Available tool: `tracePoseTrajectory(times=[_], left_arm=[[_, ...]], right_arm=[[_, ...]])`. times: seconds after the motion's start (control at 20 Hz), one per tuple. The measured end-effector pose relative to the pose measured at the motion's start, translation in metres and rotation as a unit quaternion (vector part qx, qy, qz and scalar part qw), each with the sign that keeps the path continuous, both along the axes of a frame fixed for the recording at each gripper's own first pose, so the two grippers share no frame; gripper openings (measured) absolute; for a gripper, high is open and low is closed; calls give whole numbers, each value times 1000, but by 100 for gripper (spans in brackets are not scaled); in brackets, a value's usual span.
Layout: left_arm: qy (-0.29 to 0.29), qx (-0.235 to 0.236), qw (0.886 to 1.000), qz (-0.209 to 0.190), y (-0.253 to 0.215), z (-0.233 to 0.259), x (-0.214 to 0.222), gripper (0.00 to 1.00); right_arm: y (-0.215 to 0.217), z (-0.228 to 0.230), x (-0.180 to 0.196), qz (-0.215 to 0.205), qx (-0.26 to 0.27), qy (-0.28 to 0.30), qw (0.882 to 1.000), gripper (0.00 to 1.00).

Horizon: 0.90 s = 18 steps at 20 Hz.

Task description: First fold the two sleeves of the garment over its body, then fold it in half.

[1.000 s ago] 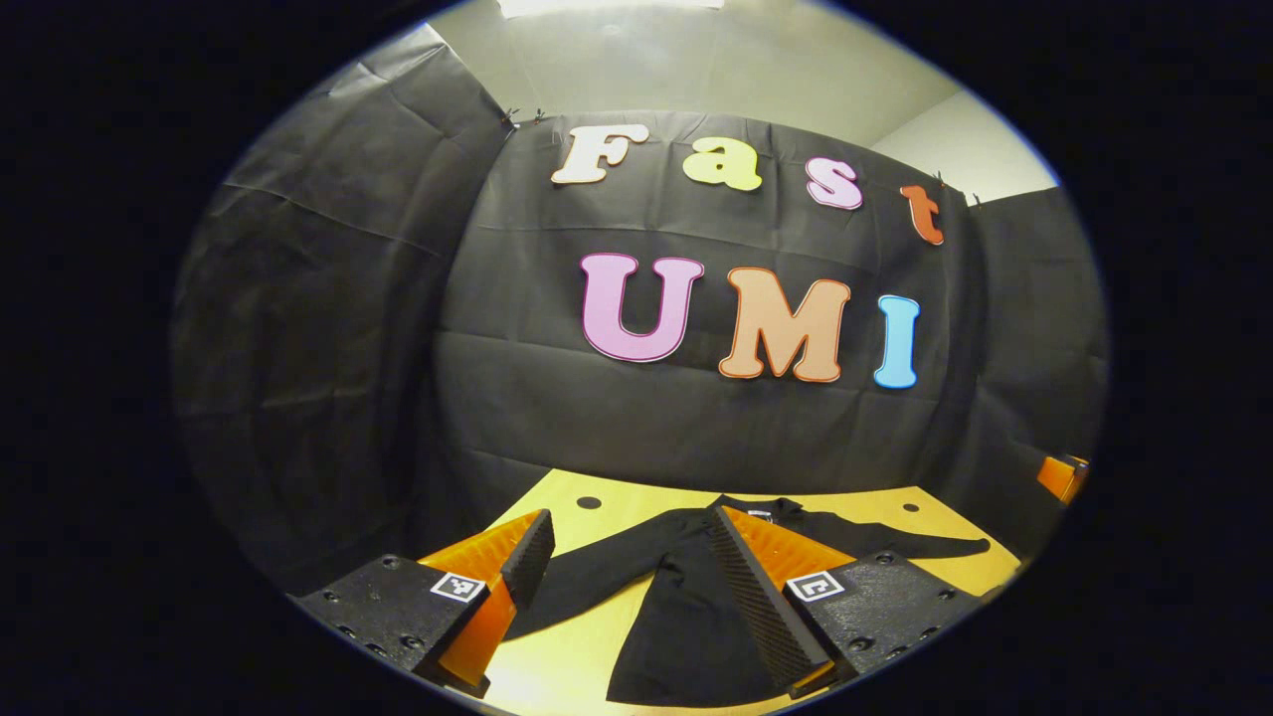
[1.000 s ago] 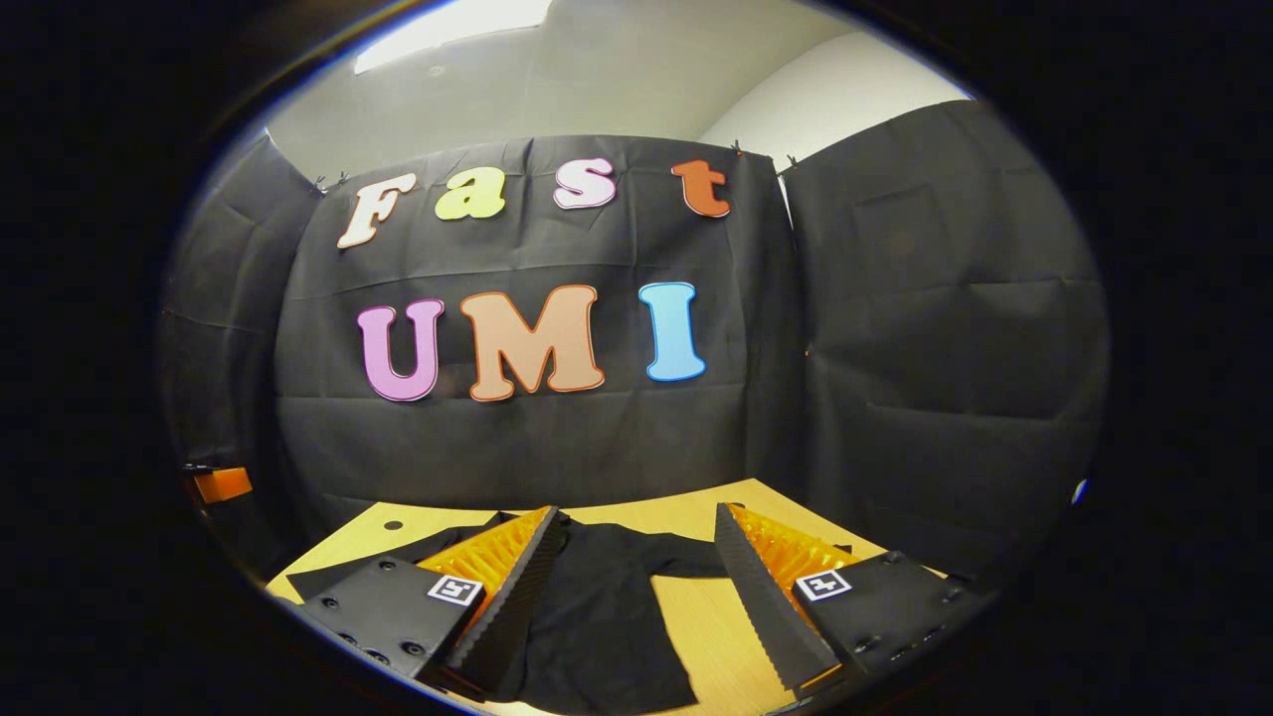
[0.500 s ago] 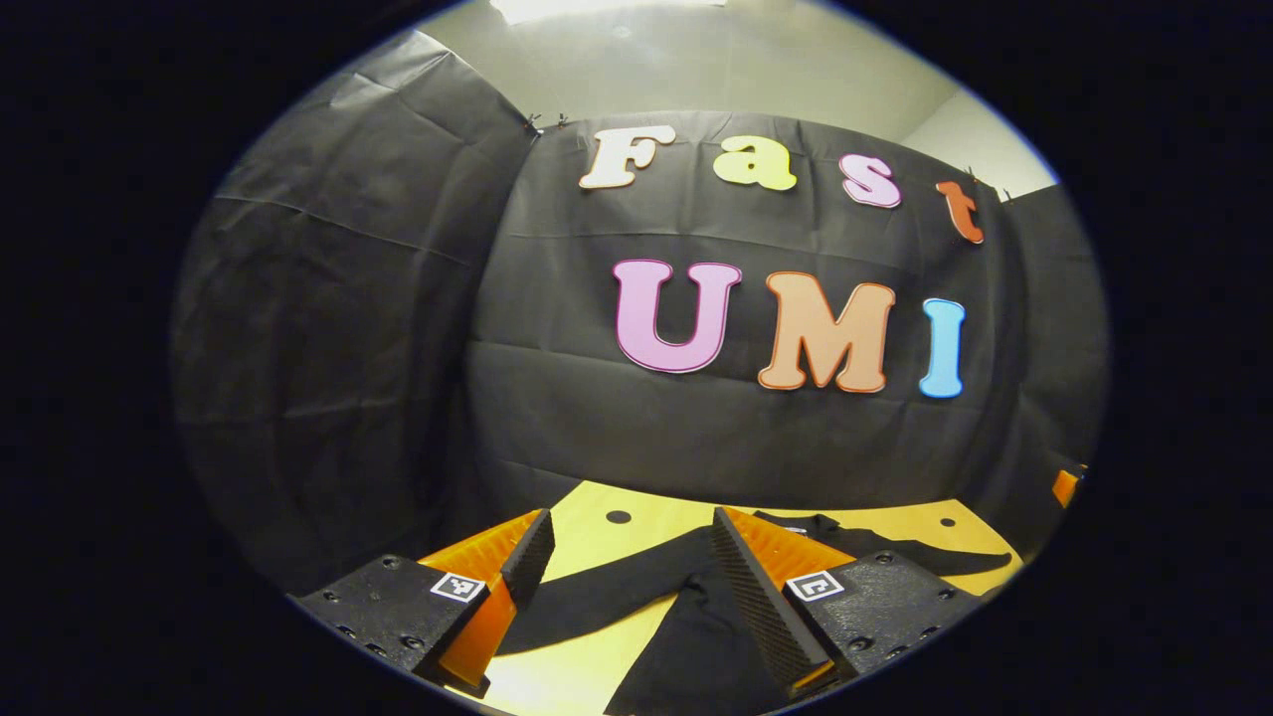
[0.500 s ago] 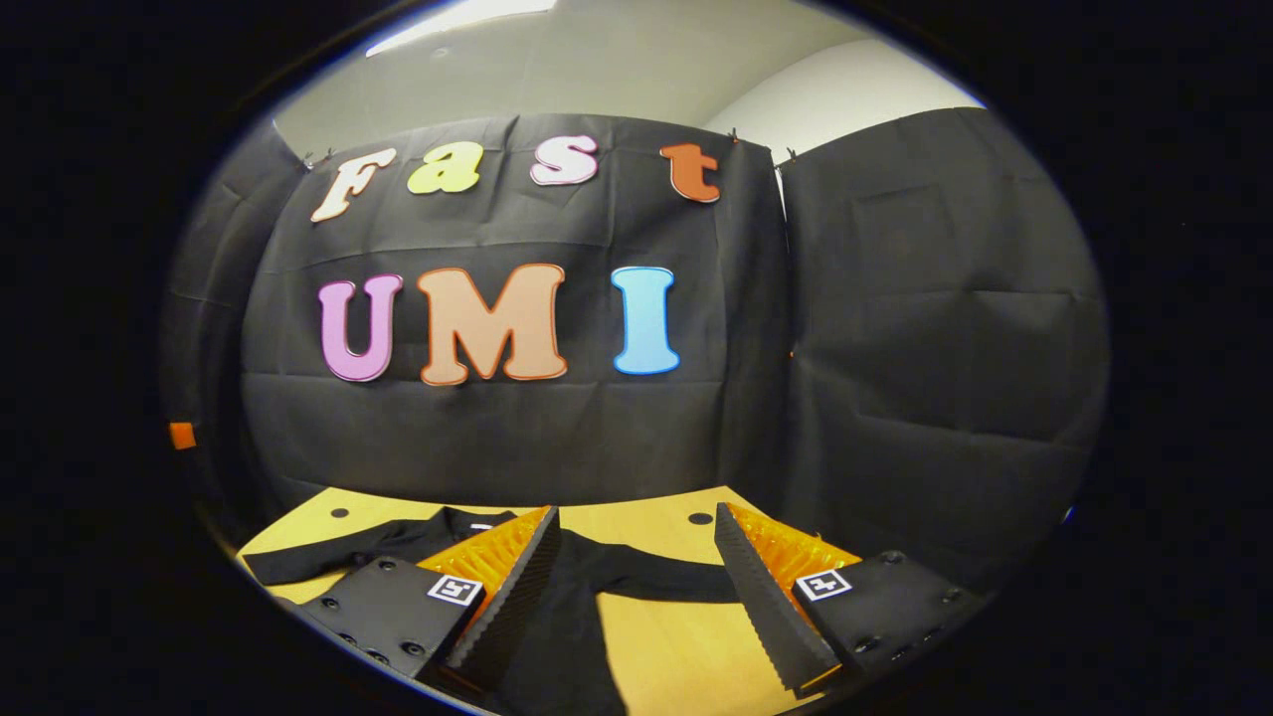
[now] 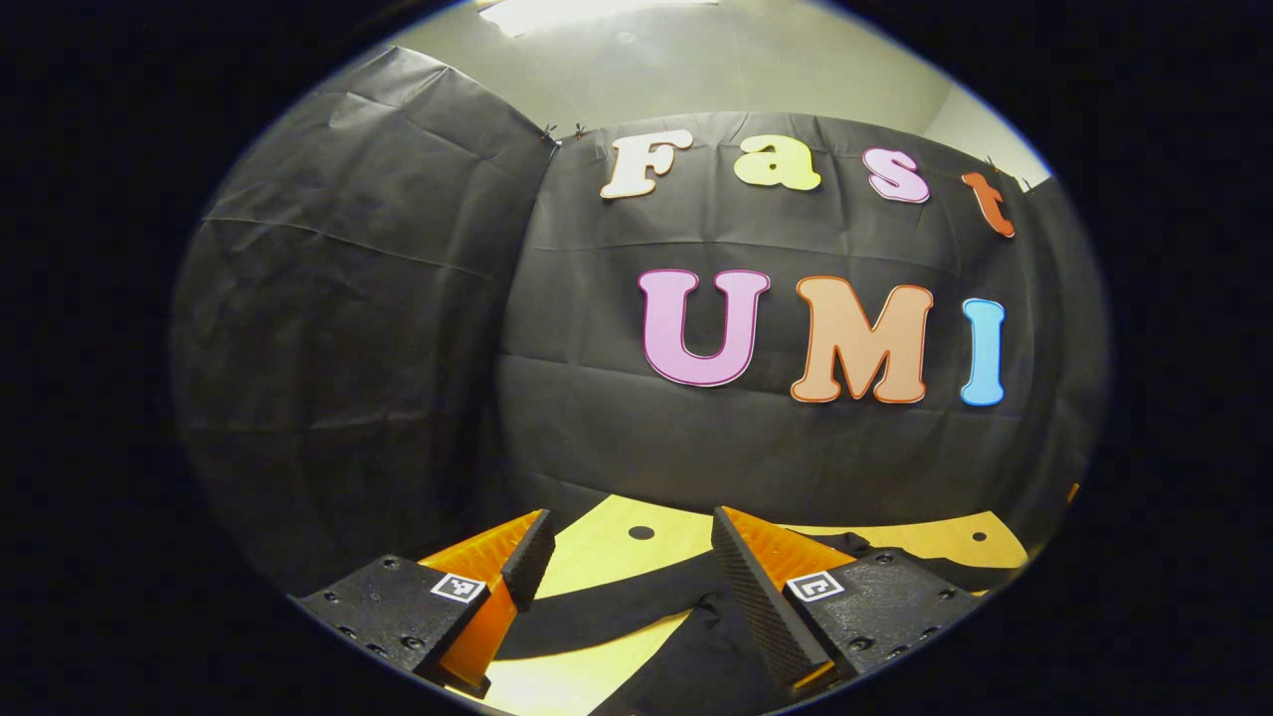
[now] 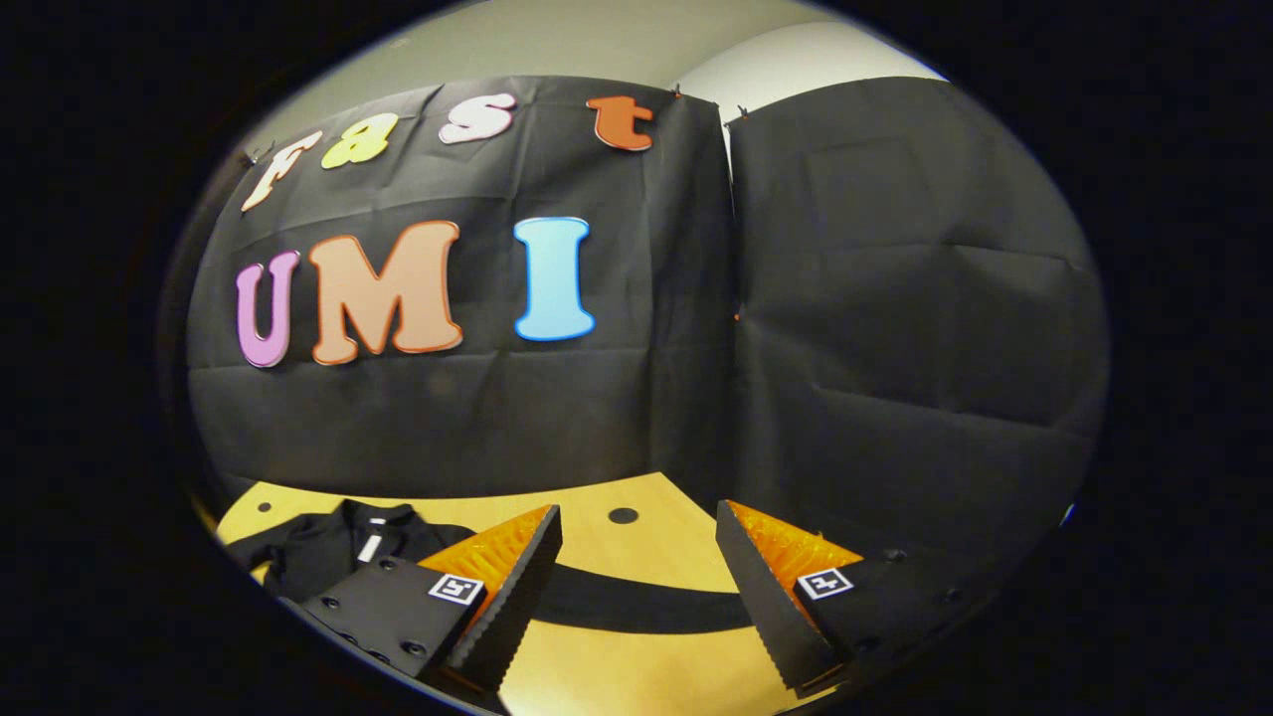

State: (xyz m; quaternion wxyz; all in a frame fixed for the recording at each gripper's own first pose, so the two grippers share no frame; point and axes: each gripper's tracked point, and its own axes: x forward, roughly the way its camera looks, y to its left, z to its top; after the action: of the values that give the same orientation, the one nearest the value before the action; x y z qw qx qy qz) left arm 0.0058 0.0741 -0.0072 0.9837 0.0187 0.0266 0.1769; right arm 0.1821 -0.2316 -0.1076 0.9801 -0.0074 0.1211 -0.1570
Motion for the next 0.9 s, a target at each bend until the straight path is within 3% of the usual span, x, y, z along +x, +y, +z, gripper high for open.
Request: tracePoseTrajectory(times=[0.25, 0.35, 0.6, 0.9], left_arm=[[4, -10, 1000, 25, -6, -6, 3, 94], [7, -15, 999, 28, -10, -10, 0, 93], [33, -8, 998, 52, -5, -24, -11, 93], [55, -27, 996, 67, -12, -44, -19, 94]], right_arm=[[-51, -71, 26, -15, -17, 78, 997, 95], [-65, -103, 33, -14, -17, 116, 993, 99], [-86, -170, 37, -16, 29, 201, 979, 99], [-103, -220, 40, -25, 36, 260, 965, 99]])
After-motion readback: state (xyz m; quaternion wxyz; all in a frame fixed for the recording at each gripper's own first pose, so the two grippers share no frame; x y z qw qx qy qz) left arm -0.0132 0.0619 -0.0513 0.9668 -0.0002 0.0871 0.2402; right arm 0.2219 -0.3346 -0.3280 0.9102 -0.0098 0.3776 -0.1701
